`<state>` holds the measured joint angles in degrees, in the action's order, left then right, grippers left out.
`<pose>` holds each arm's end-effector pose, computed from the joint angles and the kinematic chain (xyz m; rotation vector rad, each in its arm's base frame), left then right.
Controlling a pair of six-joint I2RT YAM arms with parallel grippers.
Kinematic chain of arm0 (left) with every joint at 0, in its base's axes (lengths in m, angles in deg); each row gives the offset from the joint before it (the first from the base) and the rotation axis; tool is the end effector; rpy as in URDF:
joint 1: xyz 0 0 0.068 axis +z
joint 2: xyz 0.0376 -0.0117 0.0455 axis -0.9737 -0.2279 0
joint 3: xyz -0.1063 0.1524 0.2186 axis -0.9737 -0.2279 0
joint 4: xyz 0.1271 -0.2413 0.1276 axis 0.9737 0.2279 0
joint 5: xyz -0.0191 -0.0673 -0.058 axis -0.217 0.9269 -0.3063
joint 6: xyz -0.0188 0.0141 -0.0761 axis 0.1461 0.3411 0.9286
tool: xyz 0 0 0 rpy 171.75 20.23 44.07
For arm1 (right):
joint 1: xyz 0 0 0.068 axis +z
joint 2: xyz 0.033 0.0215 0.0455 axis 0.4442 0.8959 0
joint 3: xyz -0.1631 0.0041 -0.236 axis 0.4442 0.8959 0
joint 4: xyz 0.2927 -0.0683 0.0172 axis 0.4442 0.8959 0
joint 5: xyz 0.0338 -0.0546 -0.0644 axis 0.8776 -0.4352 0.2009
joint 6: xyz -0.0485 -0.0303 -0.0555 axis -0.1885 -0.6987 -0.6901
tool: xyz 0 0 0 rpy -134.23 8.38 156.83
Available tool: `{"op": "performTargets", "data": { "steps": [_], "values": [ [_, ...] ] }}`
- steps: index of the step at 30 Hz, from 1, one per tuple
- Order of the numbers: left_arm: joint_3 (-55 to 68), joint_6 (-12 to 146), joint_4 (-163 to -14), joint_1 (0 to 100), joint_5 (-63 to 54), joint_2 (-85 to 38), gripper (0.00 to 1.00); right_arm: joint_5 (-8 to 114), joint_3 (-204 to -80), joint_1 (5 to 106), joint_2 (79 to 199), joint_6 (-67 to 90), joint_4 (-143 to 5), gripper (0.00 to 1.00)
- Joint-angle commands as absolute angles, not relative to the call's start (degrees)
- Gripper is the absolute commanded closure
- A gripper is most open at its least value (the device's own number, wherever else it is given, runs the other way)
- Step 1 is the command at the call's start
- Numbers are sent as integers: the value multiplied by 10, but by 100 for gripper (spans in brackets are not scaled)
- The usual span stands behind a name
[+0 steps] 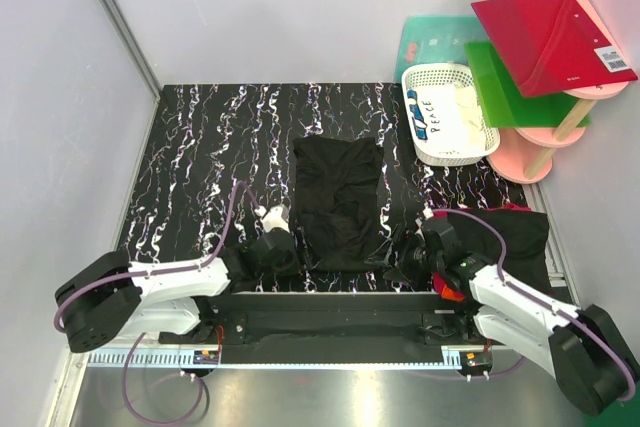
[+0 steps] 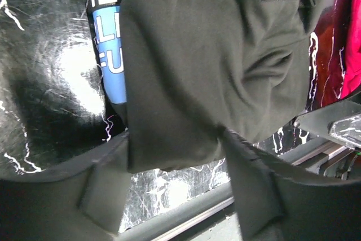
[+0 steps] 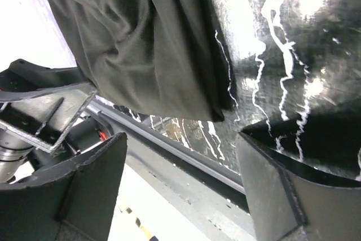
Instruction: Fold and stack the t-shirts
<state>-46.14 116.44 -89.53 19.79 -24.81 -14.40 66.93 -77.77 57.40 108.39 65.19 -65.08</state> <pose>0.1486 -0.2027 0.1046 -0.1922 2.4334 -0.7709 0.1604 0.1262 0.0985 0.4619 2.5743 1.1432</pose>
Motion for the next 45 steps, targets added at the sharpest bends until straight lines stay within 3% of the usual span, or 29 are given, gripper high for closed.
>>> {"op": "performTargets", "data": {
  "steps": [1,4,5,7,8,10,12,18,22,25,30,41,43,45],
  "values": [
    [-479,1170,-885,197,-230,-169,42,698,-765,577,1128,656,-721,24],
    [-479,1172,-881,197,-233,-169,54,709,-779,576,1160,637,-730,42],
    [-478,1171,-878,197,-233,-169,57,712,-782,577,1170,634,-730,72],
    [-474,1172,-864,197,-240,-165,70,716,-790,576,1177,630,-731,94],
    [-473,1172,-863,197,-242,-163,76,717,-793,577,1179,630,-730,100],
    [-467,1175,-832,198,-249,-155,93,718,-795,577,1176,629,-727,100],
    [-459,1179,-805,197,-255,-149,100,713,-795,577,1161,629,-722,100],
    [-450,1172,-780,197,-268,-134,100,689,-796,577,1107,632,-673,99],
    [-445,1172,-782,198,-267,-154,100,696,-794,576,1097,633,-662,49],
    [-441,1172,-787,198,-262,-175,100,696,-790,577,1094,632,-652,28],
    [-436,1167,-802,194,-255,-200,100,677,-781,577,1101,628,-650,25],
    [-423,1163,-806,191,-248,-228,100,676,-771,577,1210,611,-769,31],
    [-424,1163,-806,190,-247,-231,100,677,-766,577,1236,609,-798,58],
    [-424,1163,-806,190,-246,-233,100,676,-759,576,1247,611,-820,97]
  ]
}}
